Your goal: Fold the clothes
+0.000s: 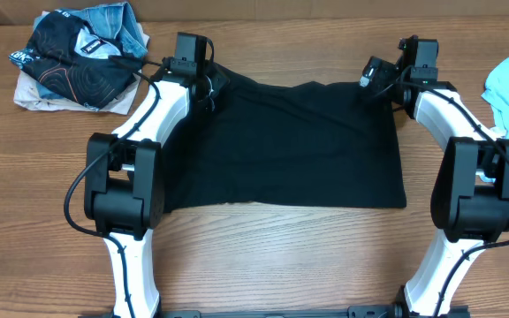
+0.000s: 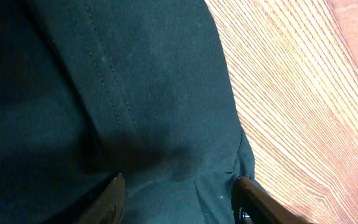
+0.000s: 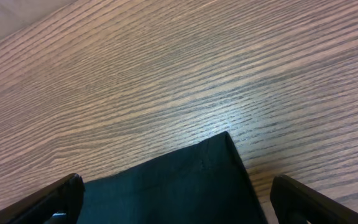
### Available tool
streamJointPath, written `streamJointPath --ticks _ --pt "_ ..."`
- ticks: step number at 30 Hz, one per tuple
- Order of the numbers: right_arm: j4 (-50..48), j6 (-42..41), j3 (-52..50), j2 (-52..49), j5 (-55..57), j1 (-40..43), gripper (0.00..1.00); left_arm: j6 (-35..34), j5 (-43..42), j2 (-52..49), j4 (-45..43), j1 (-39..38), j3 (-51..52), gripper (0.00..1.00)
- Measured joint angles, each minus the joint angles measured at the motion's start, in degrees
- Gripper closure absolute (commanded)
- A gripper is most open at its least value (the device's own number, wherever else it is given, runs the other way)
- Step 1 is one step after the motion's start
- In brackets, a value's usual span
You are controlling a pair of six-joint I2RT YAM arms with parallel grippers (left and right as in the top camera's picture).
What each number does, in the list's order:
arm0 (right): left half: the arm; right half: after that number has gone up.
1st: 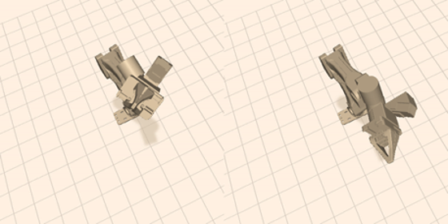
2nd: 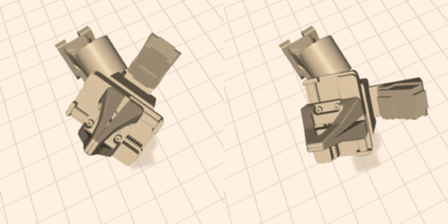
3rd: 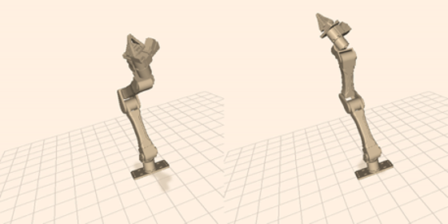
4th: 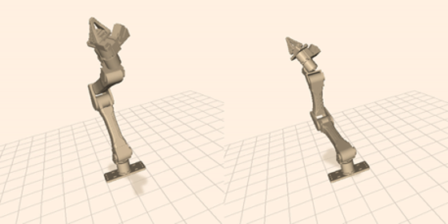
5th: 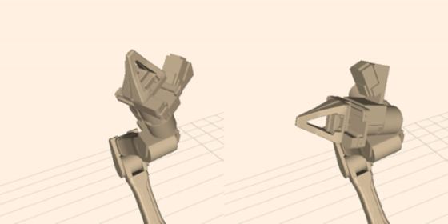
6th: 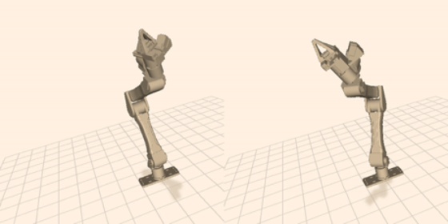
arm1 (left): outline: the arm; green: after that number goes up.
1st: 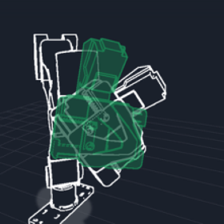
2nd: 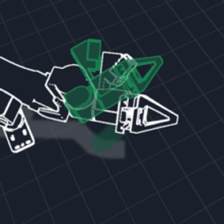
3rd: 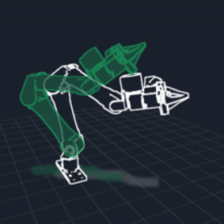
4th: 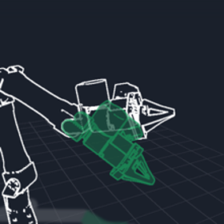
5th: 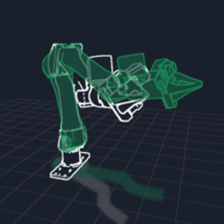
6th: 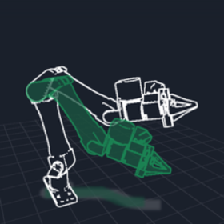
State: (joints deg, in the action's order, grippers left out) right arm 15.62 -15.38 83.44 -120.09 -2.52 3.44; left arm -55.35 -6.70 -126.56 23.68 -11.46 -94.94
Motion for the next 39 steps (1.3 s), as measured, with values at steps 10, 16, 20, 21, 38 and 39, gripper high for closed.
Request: streamJointPath --ticks 10,16,20,21,38,39 --pt "-0.2 0.0 0.0 0.0 0.0 0.0 0.0 -0.4 0.6 0.0 0.3 0.0 0.0 0.34" --pt "-1.7 0.1 0.0 0.0 0.0 0.0 0.0 -1.5 0.7 -0.7 -0.2 0.0 0.0 0.38" --pt "-2.5 0.1 0.0 0.0 0.0 0.0 0.0 -1.8 0.7 -1.9 -0.7 0.0 0.0 0.49" --pt "-2.6 0.1 0.0 0.0 0.0 0.0 0.0 -1.9 0.7 -2.2 -0.7 0.0 0.0 0.52" --pt "-8.6 -0.2 0.0 -1.5 0.0 0.0 0.0 -2.8 0.7 -2.4 -0.5 0.0 0.0 0.96" --pt "-9.0 -0.3 0.0 -1.8 0.0 0.0 0.0 -2.8 0.7 -2.4 -0.4 0.0 0.0 0.96"
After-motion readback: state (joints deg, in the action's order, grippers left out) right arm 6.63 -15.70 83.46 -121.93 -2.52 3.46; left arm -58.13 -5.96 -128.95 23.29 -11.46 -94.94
